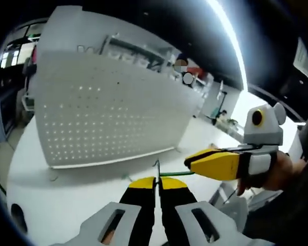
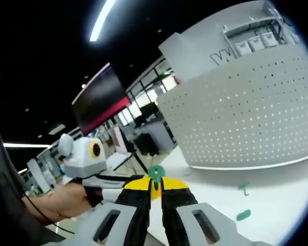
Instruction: Insert the hook assembly into the mounting plate slot until the hook locks in place.
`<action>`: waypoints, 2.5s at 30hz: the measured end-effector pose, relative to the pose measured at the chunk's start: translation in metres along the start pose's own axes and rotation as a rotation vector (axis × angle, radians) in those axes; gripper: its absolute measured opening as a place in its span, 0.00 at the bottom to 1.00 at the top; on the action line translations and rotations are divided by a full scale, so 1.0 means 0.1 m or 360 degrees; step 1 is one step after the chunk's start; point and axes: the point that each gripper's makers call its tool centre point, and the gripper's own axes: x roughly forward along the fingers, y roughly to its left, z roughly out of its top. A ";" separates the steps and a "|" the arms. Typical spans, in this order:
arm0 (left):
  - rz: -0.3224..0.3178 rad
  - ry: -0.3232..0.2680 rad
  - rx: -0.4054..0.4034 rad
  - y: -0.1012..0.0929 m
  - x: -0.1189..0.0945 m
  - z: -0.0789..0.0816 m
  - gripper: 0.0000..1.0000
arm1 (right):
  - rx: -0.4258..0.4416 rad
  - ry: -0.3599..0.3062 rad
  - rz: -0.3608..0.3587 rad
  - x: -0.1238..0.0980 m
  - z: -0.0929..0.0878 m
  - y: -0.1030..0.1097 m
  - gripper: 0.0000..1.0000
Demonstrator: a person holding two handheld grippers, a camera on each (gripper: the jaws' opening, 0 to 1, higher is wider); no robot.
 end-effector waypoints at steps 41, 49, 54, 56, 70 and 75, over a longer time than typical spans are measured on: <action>-0.0020 -0.0003 0.0255 -0.11 0.04 0.04 0.03 | 0.0188 0.0012 -0.0035 0.04 -0.05 -0.08 0.00; -0.0031 0.0011 0.0311 -0.11 0.04 0.00 0.07 | -0.0057 0.0013 -0.0043 0.06 -0.06 -0.09 0.00; -0.0094 -0.0004 0.0210 -0.13 0.03 -0.02 0.14 | -0.0030 0.0013 -0.0024 0.06 -0.04 -0.08 0.00; -0.0102 -0.0010 0.0211 -0.14 0.03 -0.03 0.21 | -0.0036 0.0013 -0.0028 0.06 -0.04 -0.09 0.00; -0.0186 -0.0045 0.0302 -0.30 -0.01 -0.05 0.71 | -0.0078 0.0024 -0.0030 0.02 -0.02 -0.12 0.00; -0.0200 -0.0044 0.0304 -0.33 -0.01 -0.07 0.81 | -0.0110 0.0019 -0.0032 0.01 0.00 -0.11 0.00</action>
